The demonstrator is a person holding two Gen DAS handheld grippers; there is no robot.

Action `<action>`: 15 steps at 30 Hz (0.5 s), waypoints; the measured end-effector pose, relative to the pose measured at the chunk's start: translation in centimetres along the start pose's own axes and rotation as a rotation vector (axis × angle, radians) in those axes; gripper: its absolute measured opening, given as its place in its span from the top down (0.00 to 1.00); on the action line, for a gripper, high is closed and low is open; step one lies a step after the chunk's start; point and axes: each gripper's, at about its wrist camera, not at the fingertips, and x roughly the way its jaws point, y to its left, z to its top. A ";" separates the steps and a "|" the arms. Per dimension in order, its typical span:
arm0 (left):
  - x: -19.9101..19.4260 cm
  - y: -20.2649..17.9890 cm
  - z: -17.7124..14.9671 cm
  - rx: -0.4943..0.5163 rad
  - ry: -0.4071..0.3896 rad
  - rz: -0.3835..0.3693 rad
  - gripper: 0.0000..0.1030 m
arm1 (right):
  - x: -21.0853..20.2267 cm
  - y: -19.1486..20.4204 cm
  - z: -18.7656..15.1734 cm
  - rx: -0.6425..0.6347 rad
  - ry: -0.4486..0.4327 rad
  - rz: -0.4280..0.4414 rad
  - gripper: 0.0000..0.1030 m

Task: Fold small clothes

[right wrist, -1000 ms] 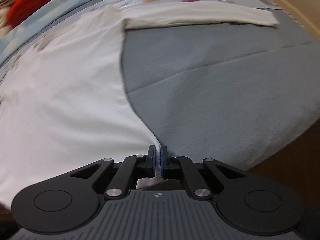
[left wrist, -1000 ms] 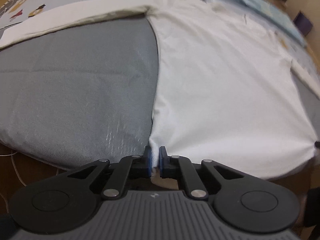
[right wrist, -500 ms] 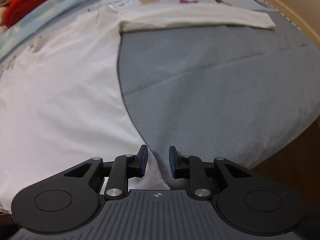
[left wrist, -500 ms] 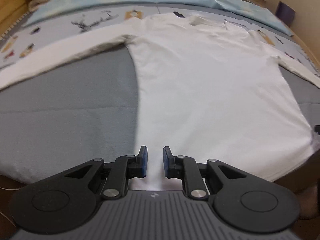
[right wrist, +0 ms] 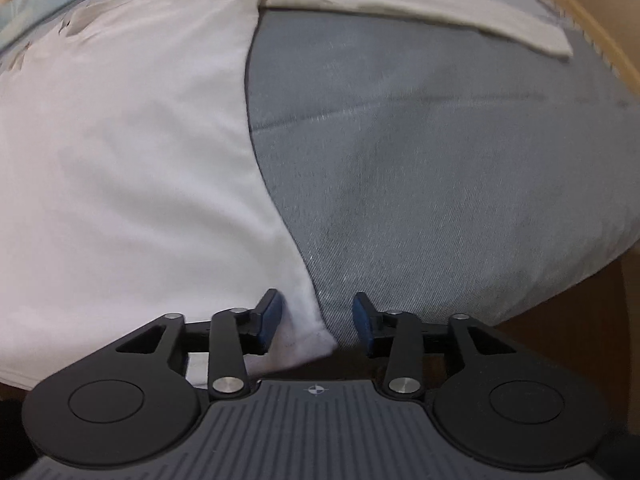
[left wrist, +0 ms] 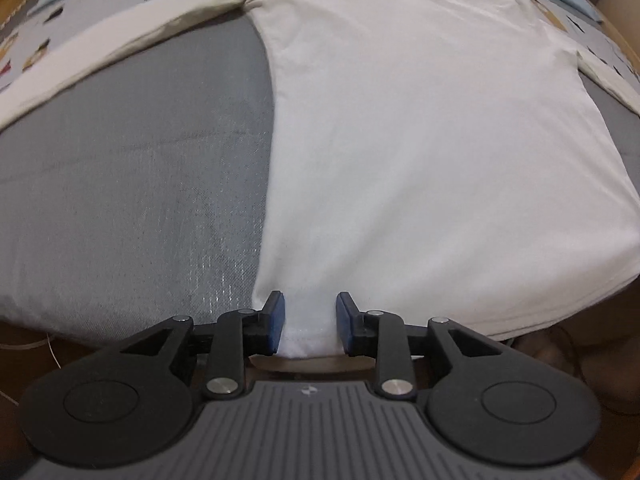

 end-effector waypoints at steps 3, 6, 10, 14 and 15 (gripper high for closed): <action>-1.3 -0.2 0.5 -0.011 -0.074 -0.014 0.61 | -1.1 -0.2 0.5 0.031 -0.076 0.015 0.58; -2.5 0.0 0.8 -0.036 -0.155 0.002 0.52 | -3.6 -0.5 1.7 0.041 -0.215 0.027 0.58; -3.6 -0.1 1.6 -0.062 -0.246 0.007 0.47 | -7.6 -0.8 4.1 0.014 -0.376 0.092 0.57; -5.2 -1.3 2.0 -0.057 -0.363 0.048 0.36 | -12.1 -1.0 6.3 -0.056 -0.559 0.153 0.46; -5.6 -1.6 2.1 -0.056 -0.393 0.057 0.34 | -12.8 -1.0 6.7 -0.071 -0.600 0.163 0.43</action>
